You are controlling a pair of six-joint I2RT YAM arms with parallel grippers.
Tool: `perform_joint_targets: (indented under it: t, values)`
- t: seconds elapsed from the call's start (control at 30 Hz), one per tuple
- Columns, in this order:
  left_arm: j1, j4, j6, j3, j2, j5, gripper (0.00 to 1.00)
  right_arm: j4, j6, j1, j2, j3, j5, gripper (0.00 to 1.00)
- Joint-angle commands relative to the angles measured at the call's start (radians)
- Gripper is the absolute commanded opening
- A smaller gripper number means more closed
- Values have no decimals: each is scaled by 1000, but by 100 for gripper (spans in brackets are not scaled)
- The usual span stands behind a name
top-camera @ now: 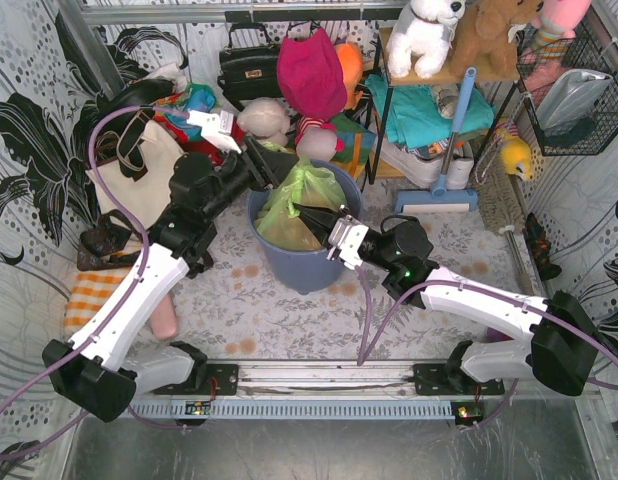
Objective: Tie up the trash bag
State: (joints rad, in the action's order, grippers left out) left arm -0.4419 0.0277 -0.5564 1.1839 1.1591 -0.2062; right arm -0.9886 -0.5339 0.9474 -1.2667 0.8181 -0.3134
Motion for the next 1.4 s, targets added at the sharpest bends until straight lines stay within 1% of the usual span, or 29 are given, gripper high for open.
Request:
perform_joint_targets:
  t: [0.0, 0.07, 0.1, 0.13, 0.17, 0.2, 0.27, 0.4, 0.53, 0.67, 0.87, 1.0, 1.07, 1.13, 1.17, 1.27, 1.3, 1.33, 1.37]
  values:
    - [5, 97, 0, -6, 5, -10, 45, -52, 40, 2, 17, 0, -3, 0]
    - [6, 94, 13, 6, 12, -8, 30, -35, 44, 3, 24, 0, -6, 0]
    - [5, 92, 18, 14, 17, -5, 19, -19, 46, 3, 30, 4, -6, 0]
    - [6, 93, 22, 23, 23, -3, 11, 1, 47, 2, 37, 9, -4, 0]
    - [5, 92, 27, 37, 29, -2, 3, 19, 49, 3, 45, 13, -5, 0]
    - [5, 92, 31, 51, 38, -2, 0, 35, 49, 1, 53, 16, -8, 0]
    - [5, 91, 42, 92, 57, -7, 0, 74, 48, 3, 74, 30, -28, 0]
    - [6, 66, 75, 174, 94, -8, 0, 211, 70, 3, 123, 106, -80, 0]
    - [5, 47, 99, 199, 114, 16, 0, 325, 104, 3, 174, 126, -123, 0]
    - [5, 55, 105, 164, 137, 29, 0, 370, 162, 3, 210, 73, -154, 0]
    - [6, 72, 128, 81, 187, 40, 0, 358, 275, 3, 240, -75, -168, 0]
    - [7, 67, 137, 84, 195, 52, 1, 357, 307, 4, 274, -108, -182, 0]
    - [6, 78, 139, 97, 182, 39, 4, 359, 303, 4, 289, -110, -178, 0]
    - [6, 90, 142, 111, 165, 33, 9, 361, 294, 5, 297, -107, -173, 0]
    - [7, 89, 143, 119, 158, 31, 16, 361, 292, 5, 299, -104, -172, 0]
    - [6, 63, 163, 149, 143, 21, 44, 361, 286, 7, 303, -101, -160, 0]
    - [6, 41, 179, 159, 117, 43, 52, 361, 276, 6, 314, -104, -136, 0]
    - [7, 36, 186, 157, 108, 55, 50, 360, 272, 6, 318, -105, -129, 0]
    - [6, 35, 189, 153, 100, 62, 45, 361, 268, 6, 321, -105, -125, 0]
